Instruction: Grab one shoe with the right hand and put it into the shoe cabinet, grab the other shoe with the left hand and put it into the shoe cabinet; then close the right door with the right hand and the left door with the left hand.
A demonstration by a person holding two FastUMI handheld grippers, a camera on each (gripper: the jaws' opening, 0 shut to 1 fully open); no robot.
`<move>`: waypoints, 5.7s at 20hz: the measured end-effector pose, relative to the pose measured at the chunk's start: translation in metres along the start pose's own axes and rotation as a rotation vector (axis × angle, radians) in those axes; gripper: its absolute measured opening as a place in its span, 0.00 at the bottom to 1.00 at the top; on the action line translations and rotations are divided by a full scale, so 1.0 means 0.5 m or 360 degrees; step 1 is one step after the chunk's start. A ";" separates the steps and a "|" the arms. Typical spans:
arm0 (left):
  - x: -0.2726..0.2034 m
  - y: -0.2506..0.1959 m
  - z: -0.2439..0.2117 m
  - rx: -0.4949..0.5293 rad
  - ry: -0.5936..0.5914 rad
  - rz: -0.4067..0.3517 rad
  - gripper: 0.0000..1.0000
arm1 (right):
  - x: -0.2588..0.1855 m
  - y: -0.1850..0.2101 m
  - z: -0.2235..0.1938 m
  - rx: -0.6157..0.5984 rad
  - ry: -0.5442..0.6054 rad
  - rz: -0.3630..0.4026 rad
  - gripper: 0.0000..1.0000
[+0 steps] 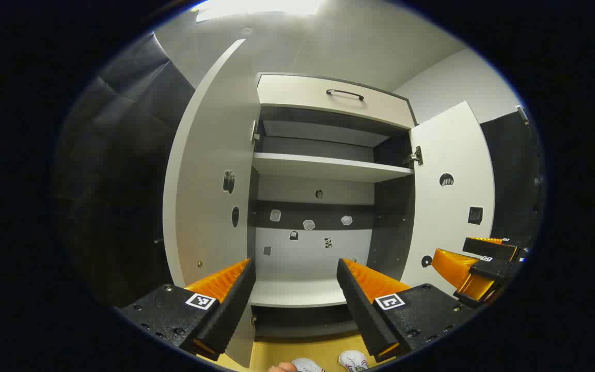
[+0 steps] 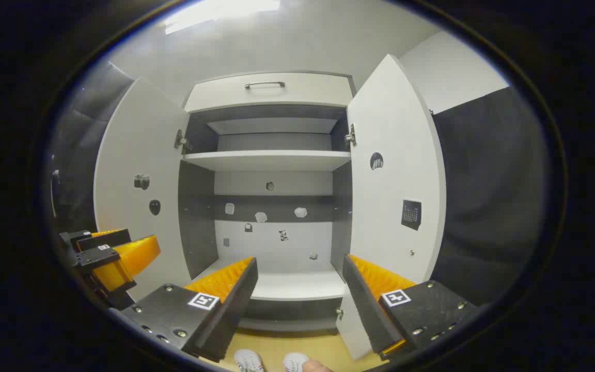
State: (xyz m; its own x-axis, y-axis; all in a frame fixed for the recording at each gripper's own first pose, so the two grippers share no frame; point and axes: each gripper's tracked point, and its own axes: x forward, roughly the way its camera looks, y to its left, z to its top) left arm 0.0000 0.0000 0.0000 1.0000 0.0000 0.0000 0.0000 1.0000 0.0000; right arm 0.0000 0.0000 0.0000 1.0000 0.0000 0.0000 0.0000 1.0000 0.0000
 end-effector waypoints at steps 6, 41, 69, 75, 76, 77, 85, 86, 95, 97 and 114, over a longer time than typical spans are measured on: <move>0.002 0.014 -0.002 0.0012 0.0016 0.0022 0.96 | 0.002 0.000 -0.005 0.0007 0.0017 0.0013 0.98; 0.000 0.068 -0.005 0.0032 0.0005 0.0122 0.96 | -0.101 0.025 -1.059 -0.0154 0.1754 0.0209 0.66; -0.003 0.063 -0.009 0.0055 0.0007 0.0071 0.94 | -0.062 0.056 -0.947 0.0284 0.1586 0.0141 0.01; -0.005 0.064 -0.008 0.0054 0.0001 0.0061 0.94 | 0.039 0.127 -0.693 0.0466 0.1194 0.0281 0.01; -0.005 0.063 -0.007 0.0053 0.0000 0.0059 0.93 | 0.053 0.125 -0.646 0.0486 0.1116 0.0300 0.00; -0.006 0.063 -0.007 0.0051 -0.0001 0.0055 0.93 | 0.062 0.121 -0.601 0.0496 0.1039 0.0323 0.00; -0.006 0.062 -0.004 0.0042 -0.0013 0.0037 0.93 | 0.085 0.076 -0.504 0.0350 0.0643 0.0345 0.00; -0.006 0.062 -0.005 0.0043 -0.0012 0.0036 0.93 | 0.084 0.072 -0.492 0.0328 0.0617 0.0332 0.00; -0.002 0.064 -0.008 0.0075 -0.0006 0.0054 0.93 | 0.081 0.061 -0.508 0.0113 0.0667 0.0211 0.00; 0.001 0.062 -0.009 0.0080 -0.0007 0.0055 0.93 | 0.077 0.060 -0.499 0.0115 0.0710 0.0207 0.00; 0.051 0.016 -0.135 -0.0009 0.0205 0.0011 0.96 | -0.069 0.073 -0.331 0.0086 0.0490 0.0358 0.31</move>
State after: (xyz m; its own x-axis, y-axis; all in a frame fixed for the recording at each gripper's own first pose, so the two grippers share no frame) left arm 0.0254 0.0079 -0.0677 0.9917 0.0067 -0.1287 -0.0074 1.0000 -0.0049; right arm -0.0346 0.0363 -0.1653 0.9281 0.2276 -0.2946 -0.2111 0.9736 0.0871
